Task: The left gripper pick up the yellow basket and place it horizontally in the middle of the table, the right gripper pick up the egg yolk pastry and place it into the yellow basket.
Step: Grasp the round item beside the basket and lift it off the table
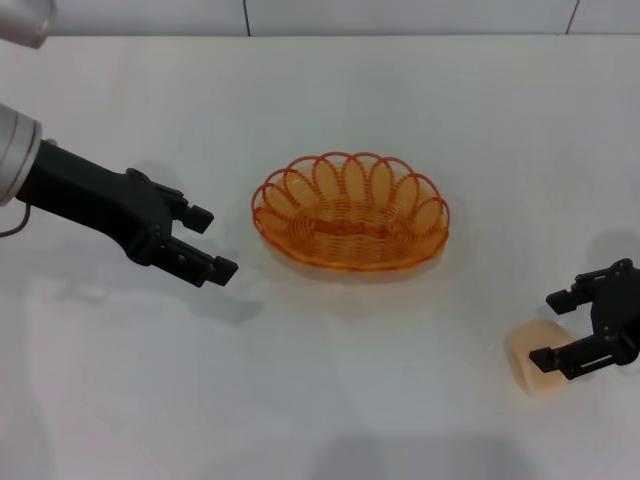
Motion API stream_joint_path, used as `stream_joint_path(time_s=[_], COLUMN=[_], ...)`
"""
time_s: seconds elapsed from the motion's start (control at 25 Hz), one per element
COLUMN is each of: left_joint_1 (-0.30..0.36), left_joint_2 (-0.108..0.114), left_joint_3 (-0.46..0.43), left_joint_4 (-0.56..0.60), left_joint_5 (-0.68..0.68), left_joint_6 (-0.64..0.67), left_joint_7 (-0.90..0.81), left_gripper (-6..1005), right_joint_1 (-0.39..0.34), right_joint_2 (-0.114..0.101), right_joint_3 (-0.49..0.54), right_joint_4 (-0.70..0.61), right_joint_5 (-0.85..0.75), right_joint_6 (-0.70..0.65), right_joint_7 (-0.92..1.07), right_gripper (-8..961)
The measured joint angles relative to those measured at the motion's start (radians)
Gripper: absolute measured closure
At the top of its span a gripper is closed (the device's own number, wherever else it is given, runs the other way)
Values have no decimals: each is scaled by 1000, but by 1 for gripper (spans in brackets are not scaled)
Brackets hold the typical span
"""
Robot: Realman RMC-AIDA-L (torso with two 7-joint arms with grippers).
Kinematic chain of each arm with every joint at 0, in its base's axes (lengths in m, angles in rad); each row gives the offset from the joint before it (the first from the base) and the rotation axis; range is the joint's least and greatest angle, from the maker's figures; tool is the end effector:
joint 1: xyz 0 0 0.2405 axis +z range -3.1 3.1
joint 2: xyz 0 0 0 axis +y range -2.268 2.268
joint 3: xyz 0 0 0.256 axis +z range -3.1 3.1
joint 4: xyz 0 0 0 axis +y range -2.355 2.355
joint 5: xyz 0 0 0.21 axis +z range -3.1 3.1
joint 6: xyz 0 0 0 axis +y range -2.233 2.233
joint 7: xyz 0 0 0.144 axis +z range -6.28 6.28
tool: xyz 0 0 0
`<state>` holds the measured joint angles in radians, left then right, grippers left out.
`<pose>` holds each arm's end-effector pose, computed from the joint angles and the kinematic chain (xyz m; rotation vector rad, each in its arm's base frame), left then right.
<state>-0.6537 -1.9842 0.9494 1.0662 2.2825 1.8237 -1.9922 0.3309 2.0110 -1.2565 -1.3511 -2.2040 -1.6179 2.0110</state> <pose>-0.2070 0.3469 0.0510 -3.0128 -0.7895 0.0322 0.2388 0.3007 0.0277 -2.9015 0.6814 -0.1414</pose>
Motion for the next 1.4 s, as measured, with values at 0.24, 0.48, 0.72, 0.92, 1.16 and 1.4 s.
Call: stream_joint_path(time_s=[0.24,0.48,0.72,0.92,1.16,1.4], left_joint_1=[0,-2,-5,-1,8,19], left_joint_2=[0,-1,-1,-1,1,5], left_joint_3=[-2,-2,-1,-1,-3,-5], left_joint_4=[0,0,0,0,-3,-4], left_joint_5=[0,0,-1,-1,-2,2], left_joint_6=[0,-1,-1,-8,-15,-18], left_joint_7=[-2,-2,-2,-1,2,4], left_gripper=[117,117,117,117,117,117], right_joint_1=[1,6,8,13,24,45], right_joint_2=[0,0,0,0,0,0], right_joint_3=[-18,-22,-22,-18,-19,-15], right_joint_4=[8,11,5,2,-19,-72], right_joint_5=[-18,-29,-29,-20,-6,55], right_joint_6=[10,7,0,-2,-3,-7], right_joint_7=[1,5,27,41,63,81], right_gripper=[175,393,568,630,687,735])
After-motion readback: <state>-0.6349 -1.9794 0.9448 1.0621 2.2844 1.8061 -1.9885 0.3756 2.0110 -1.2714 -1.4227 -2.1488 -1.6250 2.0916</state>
